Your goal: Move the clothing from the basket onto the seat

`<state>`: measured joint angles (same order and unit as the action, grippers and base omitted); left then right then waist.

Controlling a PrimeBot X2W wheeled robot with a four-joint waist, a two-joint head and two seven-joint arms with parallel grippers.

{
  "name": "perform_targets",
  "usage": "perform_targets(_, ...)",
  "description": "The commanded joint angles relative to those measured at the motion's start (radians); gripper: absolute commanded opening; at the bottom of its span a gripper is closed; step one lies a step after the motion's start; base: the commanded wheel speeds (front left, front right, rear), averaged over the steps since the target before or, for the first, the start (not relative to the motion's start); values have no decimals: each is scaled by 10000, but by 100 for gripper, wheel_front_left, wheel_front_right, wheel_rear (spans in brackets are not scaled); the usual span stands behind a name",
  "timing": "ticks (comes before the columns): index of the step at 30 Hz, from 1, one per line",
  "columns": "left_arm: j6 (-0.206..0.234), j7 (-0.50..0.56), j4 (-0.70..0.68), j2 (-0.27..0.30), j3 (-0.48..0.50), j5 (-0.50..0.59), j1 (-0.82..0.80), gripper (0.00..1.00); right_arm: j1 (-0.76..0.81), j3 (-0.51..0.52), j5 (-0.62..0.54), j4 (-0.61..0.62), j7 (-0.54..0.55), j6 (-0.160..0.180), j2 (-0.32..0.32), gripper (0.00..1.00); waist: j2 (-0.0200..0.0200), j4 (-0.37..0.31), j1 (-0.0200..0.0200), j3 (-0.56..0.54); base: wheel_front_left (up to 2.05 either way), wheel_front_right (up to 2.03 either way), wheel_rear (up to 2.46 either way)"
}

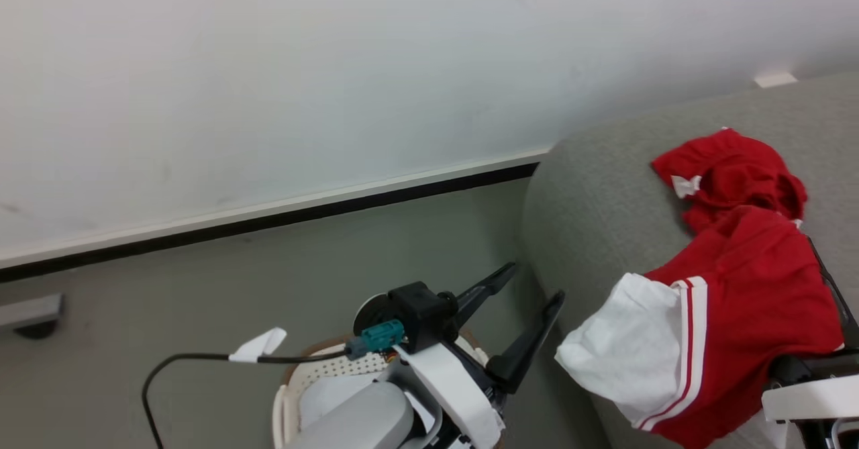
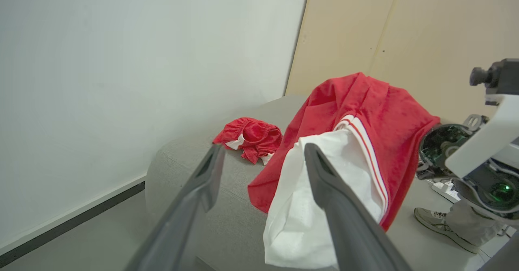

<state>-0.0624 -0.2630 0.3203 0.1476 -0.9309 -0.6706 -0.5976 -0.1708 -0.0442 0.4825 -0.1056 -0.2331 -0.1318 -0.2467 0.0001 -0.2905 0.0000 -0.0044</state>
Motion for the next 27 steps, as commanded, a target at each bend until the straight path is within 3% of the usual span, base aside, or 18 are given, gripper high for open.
perform_targets(1,-74,-17,-22,2,95,338,198,100,259,156,-107,289,-18,22,85,0,-1,-454,0,119,0,0,0)
perform_targets(13,-492,-15,136,-344,566,1228,695,100,1057,678,-474,1184,464,23,392,0,-1,-1037,0,244,0,0,0)
perform_targets(20,-578,-15,49,-397,675,1650,586,100,649,856,-479,1167,684,23,253,0,-1,-896,0,603,0,0,0)
perform_targets(27,-654,-16,-116,-48,491,2262,-41,100,-552,1352,-629,894,877,23,-261,0,-1,-422,0,1967,0,0,0)
